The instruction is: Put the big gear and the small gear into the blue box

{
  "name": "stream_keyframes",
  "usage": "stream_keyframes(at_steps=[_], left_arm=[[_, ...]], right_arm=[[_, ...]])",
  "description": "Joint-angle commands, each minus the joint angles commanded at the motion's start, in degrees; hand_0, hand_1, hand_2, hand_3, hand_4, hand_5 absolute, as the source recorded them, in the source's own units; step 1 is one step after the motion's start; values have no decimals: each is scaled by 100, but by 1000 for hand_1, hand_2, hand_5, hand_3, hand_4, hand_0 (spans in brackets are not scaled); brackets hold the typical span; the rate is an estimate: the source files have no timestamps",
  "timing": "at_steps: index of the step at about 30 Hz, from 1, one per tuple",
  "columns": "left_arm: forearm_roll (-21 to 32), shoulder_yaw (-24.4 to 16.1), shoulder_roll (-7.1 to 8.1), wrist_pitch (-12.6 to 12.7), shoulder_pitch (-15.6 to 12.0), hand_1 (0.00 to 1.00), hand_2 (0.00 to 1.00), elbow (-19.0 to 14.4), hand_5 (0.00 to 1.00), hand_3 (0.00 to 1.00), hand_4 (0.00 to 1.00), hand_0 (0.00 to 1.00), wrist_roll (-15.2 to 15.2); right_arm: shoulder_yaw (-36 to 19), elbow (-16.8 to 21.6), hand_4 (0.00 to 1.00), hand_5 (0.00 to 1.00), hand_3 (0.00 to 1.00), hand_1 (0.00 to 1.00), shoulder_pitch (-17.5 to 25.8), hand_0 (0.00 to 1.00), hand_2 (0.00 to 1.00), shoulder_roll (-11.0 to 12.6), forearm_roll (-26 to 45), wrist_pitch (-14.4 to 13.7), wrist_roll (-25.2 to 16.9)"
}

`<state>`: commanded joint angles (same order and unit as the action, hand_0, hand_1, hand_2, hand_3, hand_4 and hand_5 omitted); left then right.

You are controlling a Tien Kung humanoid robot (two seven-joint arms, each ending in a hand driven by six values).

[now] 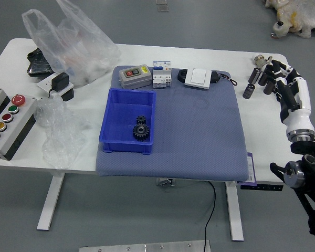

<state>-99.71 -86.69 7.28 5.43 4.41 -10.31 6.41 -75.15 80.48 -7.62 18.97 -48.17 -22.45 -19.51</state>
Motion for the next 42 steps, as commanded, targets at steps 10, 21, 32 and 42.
stream_keyframes(at_steps=[10,21,32,42], left_arm=[[-47,7,37,-32,38,457,496,0,384,643,666,625,16],[-57,12,129,-32,48,475,506,0,381,642,666,625,17],[-114,-12,220,-34,61,474,507,0,380,642,669,624,40],[-142,-193,120,-49,-76,462,501,0,379,640,670,623,99]], right_arm=[[-1025,13,813,614,669,623,189,705,630,-21,-33,-30,-9],[-1131,-108,813,616,669,623,212,707,634,-97,287,16,-307],[-1042,-226,812,620,722,740,157,813,776,-146,501,108,-404],[-1017,-286,818,622,713,715,200,774,742,-187,482,174,-313]])
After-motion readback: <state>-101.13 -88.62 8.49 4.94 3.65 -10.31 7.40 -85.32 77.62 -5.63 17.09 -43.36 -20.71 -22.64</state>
